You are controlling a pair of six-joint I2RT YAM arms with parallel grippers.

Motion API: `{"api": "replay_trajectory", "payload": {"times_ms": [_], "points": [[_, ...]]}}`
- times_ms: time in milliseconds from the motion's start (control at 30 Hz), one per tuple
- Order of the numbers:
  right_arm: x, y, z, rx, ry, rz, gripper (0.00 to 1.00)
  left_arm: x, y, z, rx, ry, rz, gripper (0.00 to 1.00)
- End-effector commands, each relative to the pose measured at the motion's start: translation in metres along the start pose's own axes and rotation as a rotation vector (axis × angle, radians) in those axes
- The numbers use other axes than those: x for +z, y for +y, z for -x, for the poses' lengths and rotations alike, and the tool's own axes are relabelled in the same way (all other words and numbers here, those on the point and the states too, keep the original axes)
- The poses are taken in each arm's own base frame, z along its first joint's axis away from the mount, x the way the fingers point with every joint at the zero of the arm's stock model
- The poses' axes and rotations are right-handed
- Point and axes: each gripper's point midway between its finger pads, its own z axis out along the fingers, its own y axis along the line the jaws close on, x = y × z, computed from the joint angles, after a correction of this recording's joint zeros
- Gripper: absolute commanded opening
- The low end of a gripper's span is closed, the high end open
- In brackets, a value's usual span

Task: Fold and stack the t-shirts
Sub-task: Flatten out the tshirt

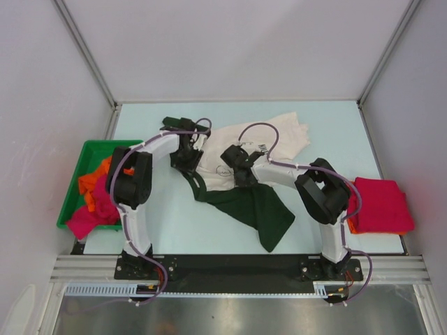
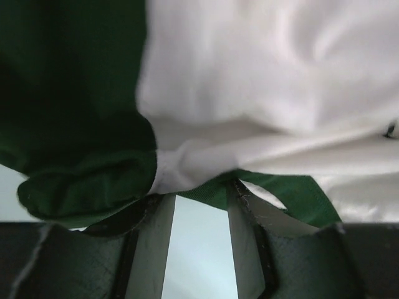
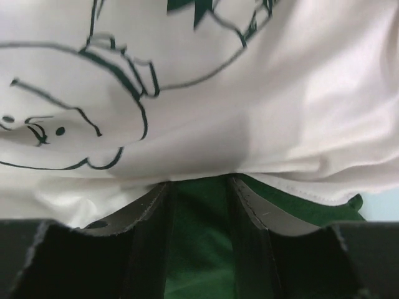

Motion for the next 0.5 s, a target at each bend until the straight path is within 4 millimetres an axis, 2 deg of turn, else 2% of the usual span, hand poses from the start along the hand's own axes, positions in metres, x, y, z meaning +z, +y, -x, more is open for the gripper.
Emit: {"api": "replay_trajectory", "payload": {"times_ms": [0, 67, 100, 133, 167, 200, 267, 300, 467], "points": [[0.052, -0.001, 0.017, 0.038, 0.020, 0.010, 0.43, 0.008, 0.065, 0.056, -0.054, -0.115, 0.162, 0.45], [0.059, 0.002, 0.042, 0.037, -0.007, 0.015, 0.43, 0.012, 0.079, 0.065, -0.074, -0.114, 0.181, 0.45], [0.061, 0.003, 0.051, 0.038, -0.017, 0.017, 0.43, 0.004, 0.085, 0.081, -0.077, -0.146, 0.192, 0.45], [0.064, 0.001, 0.058, 0.043, -0.015, 0.015, 0.43, 0.001, 0.090, 0.087, -0.079, -0.153, 0.204, 0.45], [0.062, 0.008, 0.076, 0.044, -0.046, 0.033, 0.43, 0.011, 0.097, 0.088, -0.087, -0.137, 0.210, 0.45], [0.069, 0.008, 0.078, 0.041, -0.041, 0.027, 0.43, 0.001, 0.103, 0.103, -0.091, -0.168, 0.224, 0.45], [0.076, 0.007, 0.091, 0.054, -0.045, 0.031, 0.43, 0.009, 0.114, 0.109, -0.106, -0.158, 0.237, 0.45], [0.078, 0.012, 0.101, 0.054, -0.056, 0.046, 0.43, 0.003, 0.118, 0.121, -0.112, -0.184, 0.243, 0.45], [0.085, 0.014, 0.138, 0.075, -0.094, 0.067, 0.43, -0.003, 0.138, 0.143, -0.132, -0.221, 0.276, 0.45]]}}
